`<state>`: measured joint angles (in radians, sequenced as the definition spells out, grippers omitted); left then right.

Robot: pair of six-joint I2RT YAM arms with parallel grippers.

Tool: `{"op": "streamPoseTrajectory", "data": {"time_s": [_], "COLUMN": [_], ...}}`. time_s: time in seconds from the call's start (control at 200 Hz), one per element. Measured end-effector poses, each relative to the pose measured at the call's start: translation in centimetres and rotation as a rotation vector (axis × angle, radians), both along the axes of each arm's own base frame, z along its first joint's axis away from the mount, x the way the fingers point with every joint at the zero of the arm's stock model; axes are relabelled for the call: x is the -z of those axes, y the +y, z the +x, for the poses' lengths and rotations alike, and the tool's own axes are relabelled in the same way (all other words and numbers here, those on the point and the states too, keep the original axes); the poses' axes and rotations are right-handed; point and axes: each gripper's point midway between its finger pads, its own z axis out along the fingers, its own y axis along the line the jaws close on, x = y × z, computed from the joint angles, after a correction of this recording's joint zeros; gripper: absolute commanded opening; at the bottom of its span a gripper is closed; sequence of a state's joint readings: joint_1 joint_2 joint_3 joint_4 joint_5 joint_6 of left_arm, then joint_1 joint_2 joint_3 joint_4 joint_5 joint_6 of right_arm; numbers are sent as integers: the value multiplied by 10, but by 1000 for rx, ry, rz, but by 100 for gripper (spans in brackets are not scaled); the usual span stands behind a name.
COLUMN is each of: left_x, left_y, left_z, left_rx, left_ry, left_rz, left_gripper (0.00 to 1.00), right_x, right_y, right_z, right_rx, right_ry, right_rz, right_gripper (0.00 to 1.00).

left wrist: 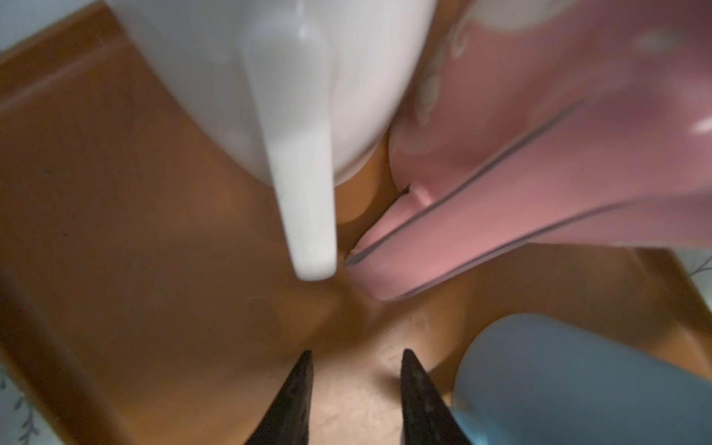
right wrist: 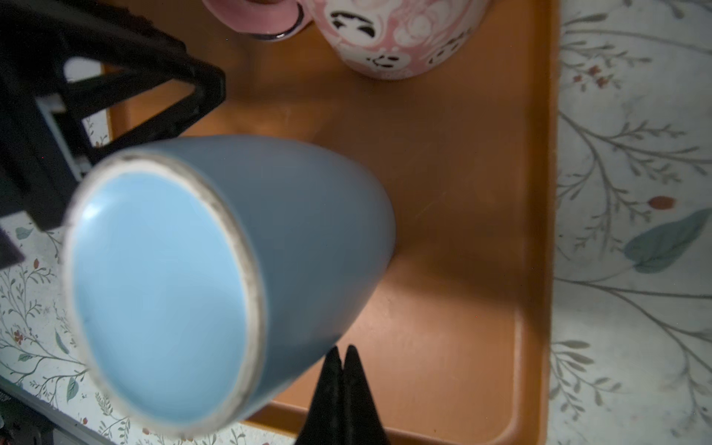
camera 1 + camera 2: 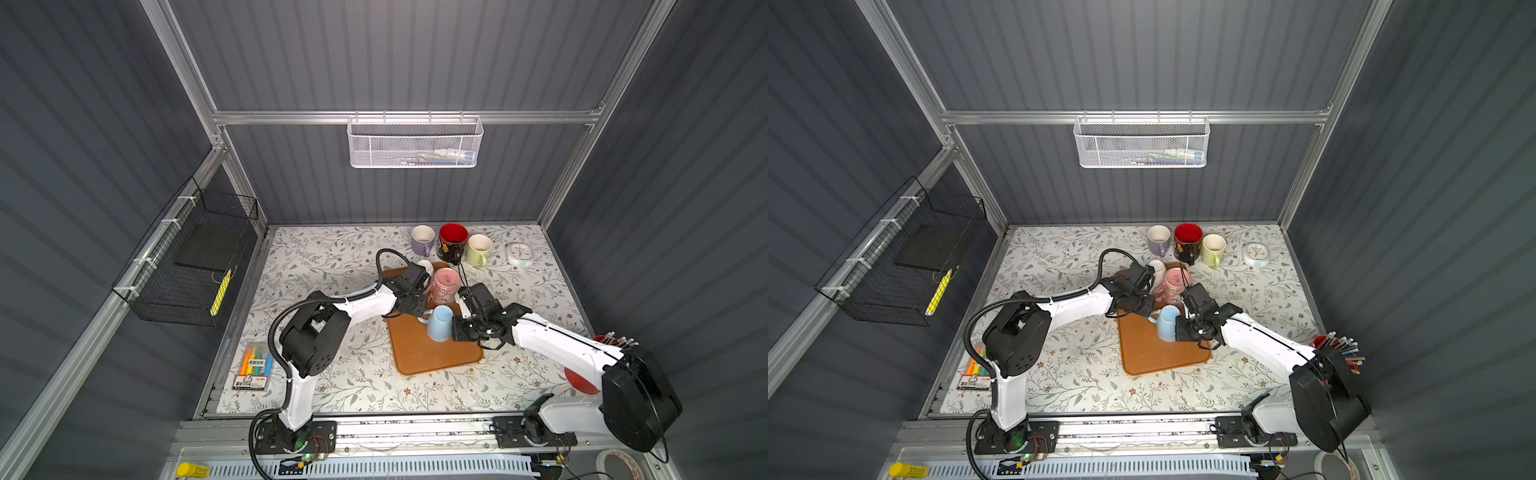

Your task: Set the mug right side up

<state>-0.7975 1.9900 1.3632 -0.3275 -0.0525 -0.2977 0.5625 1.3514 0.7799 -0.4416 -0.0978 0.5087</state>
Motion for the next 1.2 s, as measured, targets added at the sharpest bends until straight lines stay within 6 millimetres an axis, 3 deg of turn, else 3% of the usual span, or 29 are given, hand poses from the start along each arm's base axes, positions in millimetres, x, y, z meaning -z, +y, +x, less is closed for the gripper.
{"op": "streamPoseTrajectory", "data": {"time_s": [0.215,0.505,0.635,0.855,1.196], "left_x": [9,-10,-7,-9,-5], "left_y": [11,11,6,-8,-35], "left_z": [-23,-46,-55,-65,-89], "left_rx": [8,5,12,26,80], "left_ry": [35,18,26,22,22], "left_rz": [20,-31,-38,-66,-88], "left_gripper": [36,36,36,36,37], "right_x": [-4,-5,-4,-9,-34], "right_y": [10,21,24,22,11], "right_z": [17,34,36,38,34], "right_rx": [1,-10,-12,-6,32], "right_ry": [-19,-36,-36,-46,-98], "right_rz": [16,26,29,26,20], "right_gripper": [0,0,11,39,46]}}
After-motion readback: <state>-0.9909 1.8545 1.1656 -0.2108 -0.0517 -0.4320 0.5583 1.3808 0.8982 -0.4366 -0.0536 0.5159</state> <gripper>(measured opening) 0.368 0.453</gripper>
